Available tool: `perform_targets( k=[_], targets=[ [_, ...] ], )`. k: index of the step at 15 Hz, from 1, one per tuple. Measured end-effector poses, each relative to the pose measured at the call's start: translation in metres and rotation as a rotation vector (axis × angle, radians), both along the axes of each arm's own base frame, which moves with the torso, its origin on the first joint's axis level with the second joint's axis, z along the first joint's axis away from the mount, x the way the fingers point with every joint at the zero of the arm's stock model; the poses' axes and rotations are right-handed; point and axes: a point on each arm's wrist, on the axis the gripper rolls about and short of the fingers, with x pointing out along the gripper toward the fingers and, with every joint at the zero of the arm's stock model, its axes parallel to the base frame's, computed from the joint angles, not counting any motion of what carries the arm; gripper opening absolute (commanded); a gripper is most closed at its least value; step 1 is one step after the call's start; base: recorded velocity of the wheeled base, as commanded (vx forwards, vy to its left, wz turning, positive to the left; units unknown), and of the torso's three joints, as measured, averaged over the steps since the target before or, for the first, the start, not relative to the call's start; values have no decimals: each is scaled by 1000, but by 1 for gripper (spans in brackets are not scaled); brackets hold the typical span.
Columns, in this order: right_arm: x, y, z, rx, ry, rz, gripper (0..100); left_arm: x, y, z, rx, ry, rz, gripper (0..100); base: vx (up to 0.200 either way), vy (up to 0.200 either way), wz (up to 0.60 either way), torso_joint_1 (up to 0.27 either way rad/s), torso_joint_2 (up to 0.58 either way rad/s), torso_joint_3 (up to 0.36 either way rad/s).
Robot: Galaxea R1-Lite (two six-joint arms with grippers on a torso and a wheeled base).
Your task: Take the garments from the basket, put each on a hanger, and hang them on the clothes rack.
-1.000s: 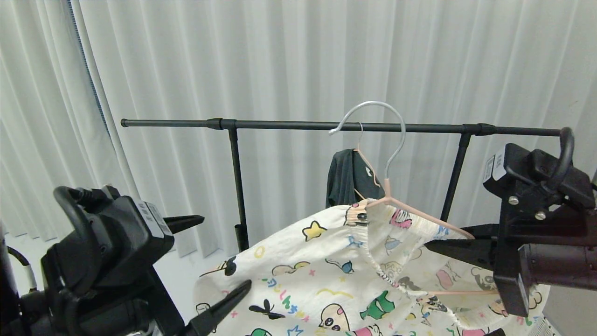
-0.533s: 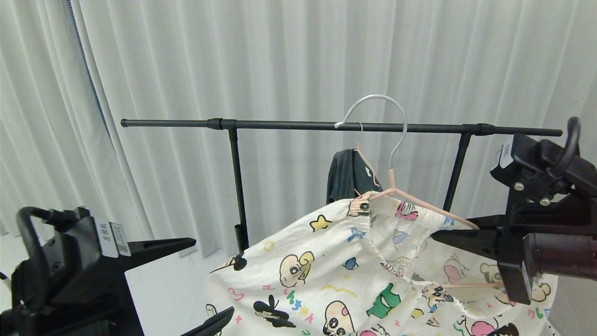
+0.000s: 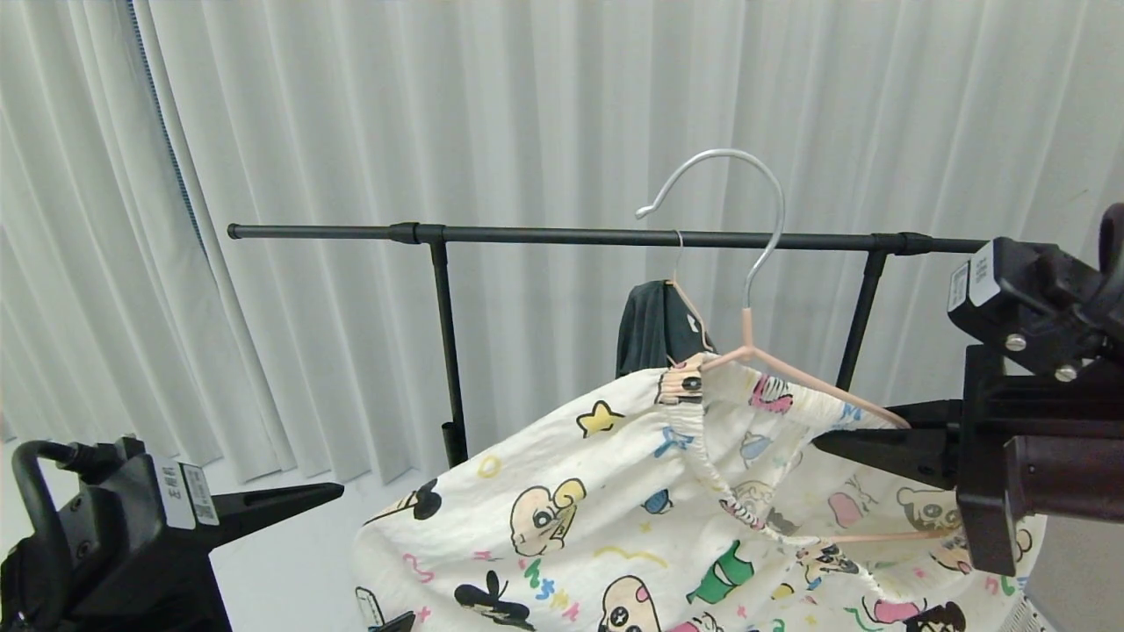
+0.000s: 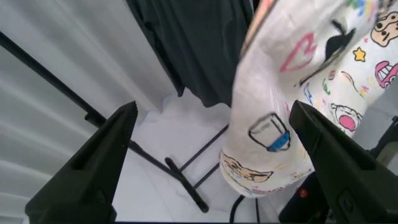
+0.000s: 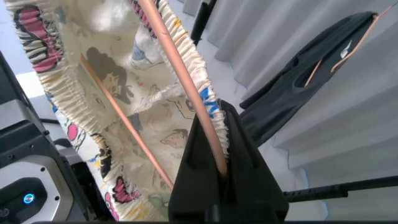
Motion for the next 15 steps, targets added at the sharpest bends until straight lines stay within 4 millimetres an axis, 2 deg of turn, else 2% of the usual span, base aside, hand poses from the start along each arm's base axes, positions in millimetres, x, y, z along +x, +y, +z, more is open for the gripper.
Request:
perform_targets(
  k=[1, 2, 9, 15],
  targets=[
    [0, 0, 1, 4, -4, 0, 0, 1, 0, -1, 2, 5, 1, 100, 0, 0, 0, 0, 0, 0],
    [0, -1, 2, 6, -6, -1, 0, 1, 0, -1, 5, 8, 1, 0, 0, 0, 0, 0, 0, 0],
    [5, -10, 1, -12, -13, -94, 0, 10, 12, -1, 21, 1, 172, 0, 0, 0, 0, 0, 0, 0],
    [5, -15, 4, 1, -25, -119, 0, 13, 15, -3, 43, -2, 192, 0, 0, 0, 0, 0, 0, 0]
  ],
)
